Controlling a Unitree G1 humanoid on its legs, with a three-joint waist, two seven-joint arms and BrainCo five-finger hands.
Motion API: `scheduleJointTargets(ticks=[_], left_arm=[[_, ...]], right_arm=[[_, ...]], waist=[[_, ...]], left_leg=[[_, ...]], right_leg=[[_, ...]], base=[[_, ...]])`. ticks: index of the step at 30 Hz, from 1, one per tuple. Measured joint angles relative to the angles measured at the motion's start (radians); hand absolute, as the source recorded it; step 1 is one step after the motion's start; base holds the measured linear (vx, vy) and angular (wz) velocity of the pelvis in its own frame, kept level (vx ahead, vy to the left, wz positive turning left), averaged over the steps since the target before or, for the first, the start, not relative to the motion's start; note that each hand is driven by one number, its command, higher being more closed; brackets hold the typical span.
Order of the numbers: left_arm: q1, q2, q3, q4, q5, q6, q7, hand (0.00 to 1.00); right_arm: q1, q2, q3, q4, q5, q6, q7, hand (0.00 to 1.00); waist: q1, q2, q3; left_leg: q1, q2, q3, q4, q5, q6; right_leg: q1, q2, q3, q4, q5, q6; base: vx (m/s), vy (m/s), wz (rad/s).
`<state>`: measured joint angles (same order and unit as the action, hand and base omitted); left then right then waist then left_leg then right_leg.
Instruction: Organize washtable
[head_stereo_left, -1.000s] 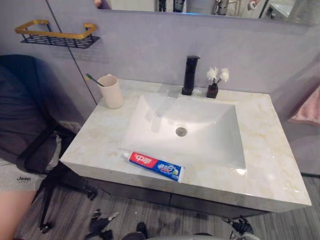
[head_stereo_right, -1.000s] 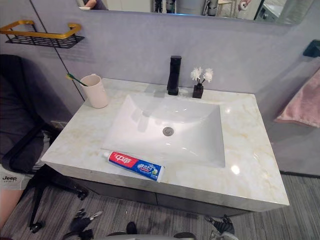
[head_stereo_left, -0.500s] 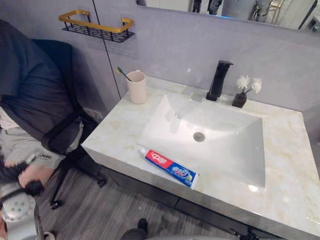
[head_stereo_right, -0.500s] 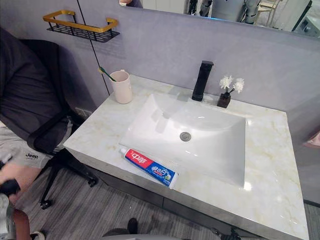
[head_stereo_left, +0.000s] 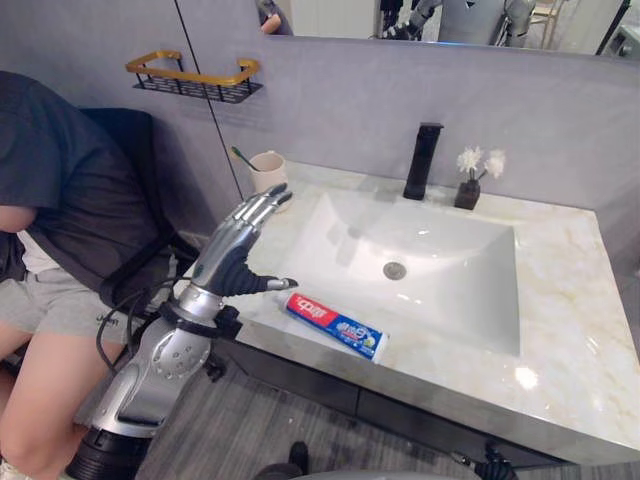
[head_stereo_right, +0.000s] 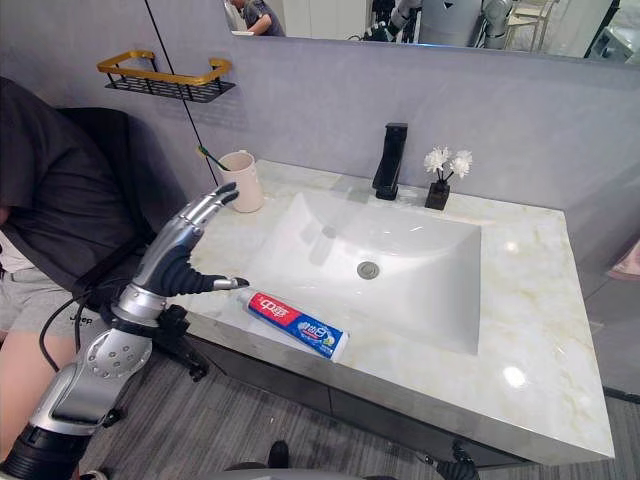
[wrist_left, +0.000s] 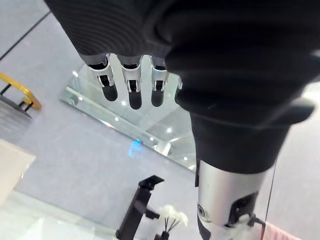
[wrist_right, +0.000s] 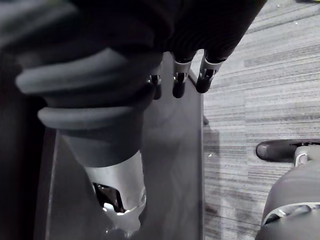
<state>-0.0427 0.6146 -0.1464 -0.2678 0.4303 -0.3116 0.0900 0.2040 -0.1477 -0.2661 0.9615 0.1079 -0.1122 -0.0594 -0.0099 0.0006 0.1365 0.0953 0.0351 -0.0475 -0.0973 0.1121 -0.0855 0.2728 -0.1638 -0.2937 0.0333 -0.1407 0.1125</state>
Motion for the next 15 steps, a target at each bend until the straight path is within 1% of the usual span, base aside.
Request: scheduleJointTargets(ticks=[4,7,9,11,15], left_arm=[[-0.037,0.039,-0.111,0.118,0.015,-0.001,-0.062,0.0],[-0.048,0.056,-0.14,0.157,0.02,-0.002,-0.084,0.0],[-0.06,0.092,-0.168,0.184,0.038,-0.004,-0.093,0.0],[-0.06,0.106,-0.177,0.202,0.048,-0.004,-0.099,0.0],[-0.059,0.139,-0.214,0.212,0.055,-0.011,-0.126,0.0]], right_arm=[[0.0,-0.001,0.011,-0.006,-0.001,0.0,0.003,0.0],[-0.005,-0.001,0.019,-0.008,-0.001,0.0,0.005,0.0],[-0.005,-0.001,0.038,-0.021,-0.003,0.0,0.006,0.0],[-0.005,-0.002,0.038,-0.032,-0.005,0.0,0.006,0.0],[-0.006,-0.01,0.041,-0.044,-0.021,0.0,0.006,0.0]], waist=[[-0.005,0.0,0.0],[-0.007,-0.002,0.001],[-0.019,-0.01,0.007],[-0.027,-0.012,0.009],[-0.03,-0.004,0.015]], left_leg=[[0.006,0.005,0.011,0.0,0.0,0.0],[0.006,0.006,0.022,0.0,-0.001,0.001],[0.006,0.006,0.024,0.001,-0.001,0.001],[0.006,0.006,0.027,0.001,-0.002,0.001],[0.015,0.007,0.048,0.001,-0.009,0.0]], right_leg=[[0.0,0.004,0.016,-0.007,0.0,-0.001],[0.0,0.004,0.024,-0.021,0.007,-0.004],[0.0,0.004,0.029,-0.026,0.008,-0.003],[0.0,0.004,0.034,-0.032,0.011,-0.003],[0.0,0.003,0.055,-0.039,0.017,-0.002]], base=[[-0.02,-0.037,-0.1],[0.01,-0.018,-0.14],[0.02,-0.026,-0.06],[0.02,-0.032,-0.1],[0.01,-0.025,-0.16]])
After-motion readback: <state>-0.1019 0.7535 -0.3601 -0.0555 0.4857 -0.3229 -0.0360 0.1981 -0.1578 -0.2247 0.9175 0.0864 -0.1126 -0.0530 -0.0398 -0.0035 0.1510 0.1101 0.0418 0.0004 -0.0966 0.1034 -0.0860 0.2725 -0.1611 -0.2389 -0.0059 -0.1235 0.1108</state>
